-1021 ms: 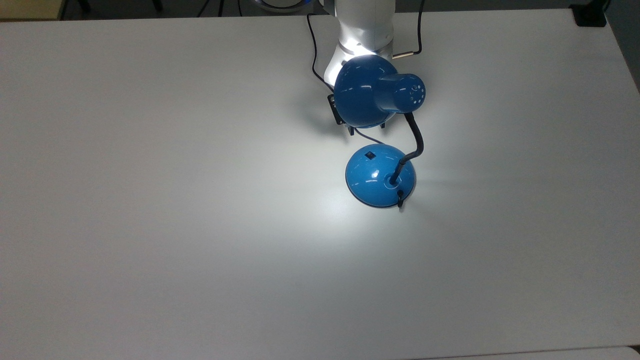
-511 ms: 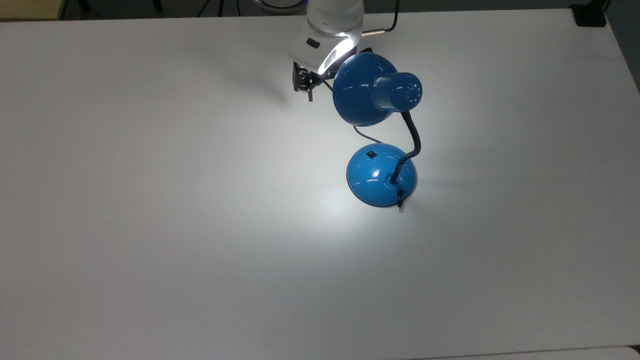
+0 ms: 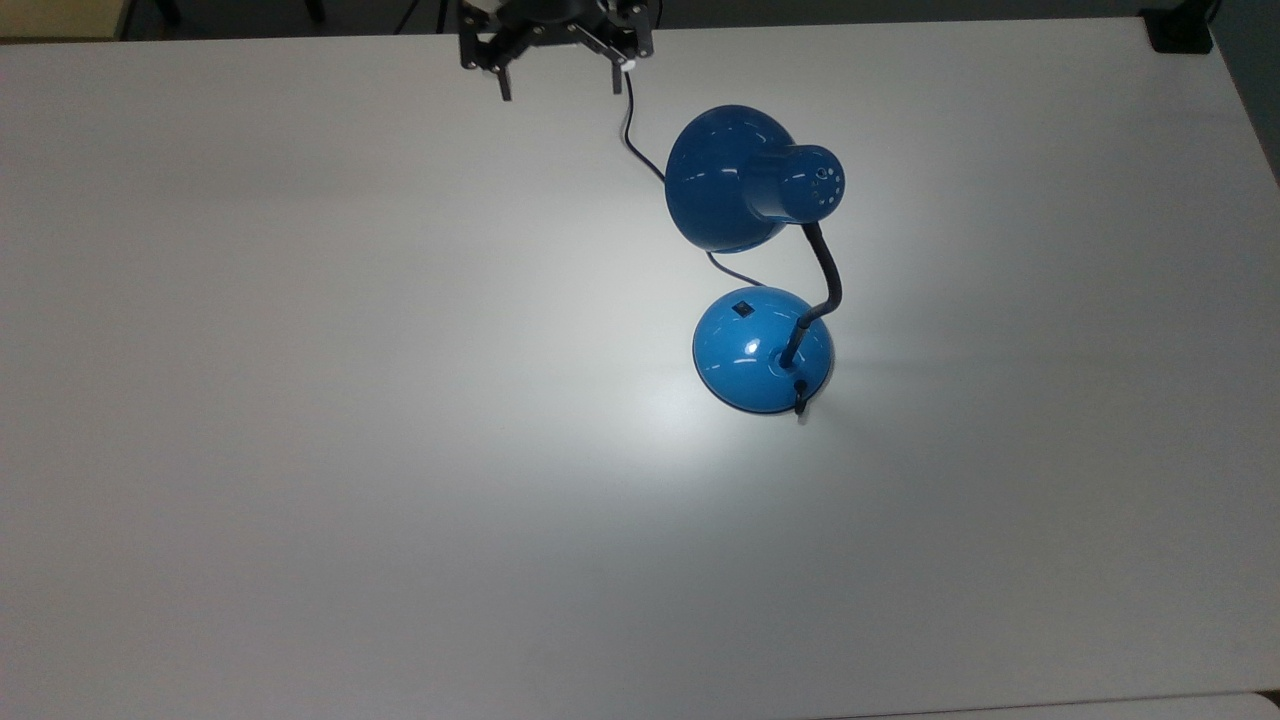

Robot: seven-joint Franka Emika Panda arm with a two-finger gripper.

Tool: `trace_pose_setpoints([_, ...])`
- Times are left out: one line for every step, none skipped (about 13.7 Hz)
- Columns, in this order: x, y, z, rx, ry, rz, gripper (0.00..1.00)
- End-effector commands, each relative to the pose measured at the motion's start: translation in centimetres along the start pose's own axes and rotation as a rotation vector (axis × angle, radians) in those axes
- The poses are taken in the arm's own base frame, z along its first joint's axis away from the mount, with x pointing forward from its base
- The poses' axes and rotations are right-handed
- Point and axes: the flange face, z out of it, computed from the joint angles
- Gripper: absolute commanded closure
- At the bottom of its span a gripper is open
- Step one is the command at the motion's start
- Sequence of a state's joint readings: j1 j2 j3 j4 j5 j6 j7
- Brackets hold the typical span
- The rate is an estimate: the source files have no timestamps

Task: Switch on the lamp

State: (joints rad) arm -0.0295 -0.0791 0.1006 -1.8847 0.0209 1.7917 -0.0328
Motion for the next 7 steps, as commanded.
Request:
trace_pose_setpoints([1.4, 3.6, -4.5, -0.006, 0.05, 0.04, 0.0])
trace_pose_setpoints([1.5, 4.6, -4.9, -0.008, 0.067, 0.054, 0.0])
trace_pose_setpoints([2.3, 6.2, -5.6, -0.011, 0.082, 0.07, 0.0])
trace_pose_setpoints([2.9, 7.6, -6.3, -0.009, 0.1, 0.08, 0.0])
trace_pose_setpoints([3.4, 8.6, -6.4, -0.006, 0.103, 0.101, 0.0])
trace_pose_setpoints([3.4, 8.9, -6.8, -0.009, 0.112, 0.109, 0.0])
trace_pose_setpoints([3.3, 9.1, -7.0, -0.009, 0.114, 0.109, 0.0])
